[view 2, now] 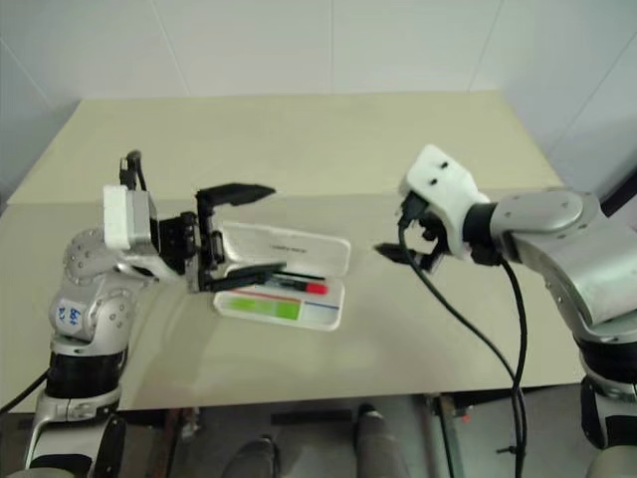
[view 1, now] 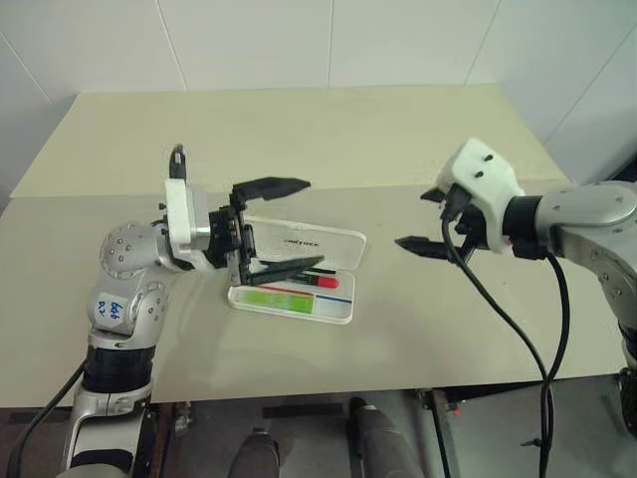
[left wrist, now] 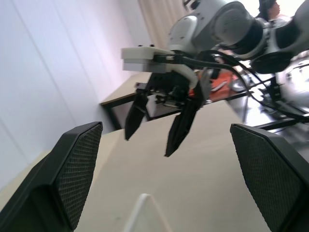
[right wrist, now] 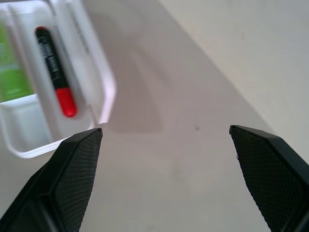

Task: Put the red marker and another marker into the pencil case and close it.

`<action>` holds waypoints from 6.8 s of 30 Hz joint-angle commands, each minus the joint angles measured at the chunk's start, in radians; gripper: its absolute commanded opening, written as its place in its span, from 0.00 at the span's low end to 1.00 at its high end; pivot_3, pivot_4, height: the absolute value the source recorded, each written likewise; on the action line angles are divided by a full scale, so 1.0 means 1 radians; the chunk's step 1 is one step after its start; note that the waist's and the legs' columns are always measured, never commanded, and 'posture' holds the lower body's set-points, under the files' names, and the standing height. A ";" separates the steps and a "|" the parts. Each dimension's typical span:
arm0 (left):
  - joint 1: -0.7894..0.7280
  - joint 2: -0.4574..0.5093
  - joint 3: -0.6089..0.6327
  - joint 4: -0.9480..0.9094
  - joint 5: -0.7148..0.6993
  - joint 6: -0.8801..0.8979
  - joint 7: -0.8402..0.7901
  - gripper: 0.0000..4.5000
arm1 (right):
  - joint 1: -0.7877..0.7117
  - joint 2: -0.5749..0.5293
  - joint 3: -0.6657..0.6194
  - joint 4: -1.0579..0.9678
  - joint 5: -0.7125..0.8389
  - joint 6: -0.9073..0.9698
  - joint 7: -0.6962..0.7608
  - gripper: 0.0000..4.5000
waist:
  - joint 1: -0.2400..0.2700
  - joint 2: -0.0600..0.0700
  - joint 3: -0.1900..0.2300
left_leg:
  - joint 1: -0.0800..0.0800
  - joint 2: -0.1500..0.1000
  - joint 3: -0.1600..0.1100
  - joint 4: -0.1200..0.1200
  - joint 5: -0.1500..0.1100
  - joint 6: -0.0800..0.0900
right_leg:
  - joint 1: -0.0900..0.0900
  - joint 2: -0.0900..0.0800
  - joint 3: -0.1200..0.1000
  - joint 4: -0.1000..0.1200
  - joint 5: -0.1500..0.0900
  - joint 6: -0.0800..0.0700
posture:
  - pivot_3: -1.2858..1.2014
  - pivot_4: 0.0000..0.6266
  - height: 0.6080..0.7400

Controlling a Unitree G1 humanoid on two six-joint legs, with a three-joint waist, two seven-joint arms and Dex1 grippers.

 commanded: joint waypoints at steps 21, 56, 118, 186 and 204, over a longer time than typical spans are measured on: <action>0.208 0.285 0.291 0.018 0.198 0.098 0.335 1.00 | -0.128 0.249 -0.105 0.096 0.115 -0.119 0.006 0.99 | -0.010 0.000 0.001 | 0.000 0.000 0.000 -0.002 0.000 0.000 | -0.002 0.000 0.000 0.003 0.002 0.003 | 0.52 0.24 1.00; 0.140 0.422 0.215 0.594 0.237 0.171 0.111 1.00 | 0.003 0.248 -0.097 -0.024 0.202 -0.005 -0.100 0.99 | -0.008 0.000 0.002 | -0.003 0.000 0.000 -0.002 0.000 0.000 | -0.011 0.000 0.000 0.017 0.002 0.003 | 0.52 0.24 1.00; -0.366 0.335 0.023 1.061 0.418 -0.236 0.048 0.08 | 0.056 0.211 -0.162 -0.109 0.254 0.052 -0.169 1.00 | 0.019 0.000 0.001 | -0.002 0.000 0.000 -0.001 0.000 0.001 | -0.010 0.001 0.000 0.020 0.002 0.003 | 0.52 0.24 1.00; -0.142 -0.012 -0.449 0.242 0.353 0.168 -0.095 0.08 | 0.370 0.075 -0.331 -0.370 0.524 0.066 -0.440 1.00 | 0.026 -0.001 0.002 | 0.002 0.000 -0.001 0.004 0.001 0.002 | 0.005 0.002 0.002 0.004 -0.005 -0.010 | 0.52 0.24 1.00; -0.165 -0.053 -0.448 0.323 0.392 0.047 -0.148 0.08 | 0.395 0.058 -0.348 -0.378 0.557 0.057 -0.480 1.00 | 0.026 -0.001 0.002 | 0.002 0.000 -0.001 0.004 0.001 0.002 | 0.005 0.002 0.002 0.004 -0.005 -0.010 | 0.52 0.24 1.00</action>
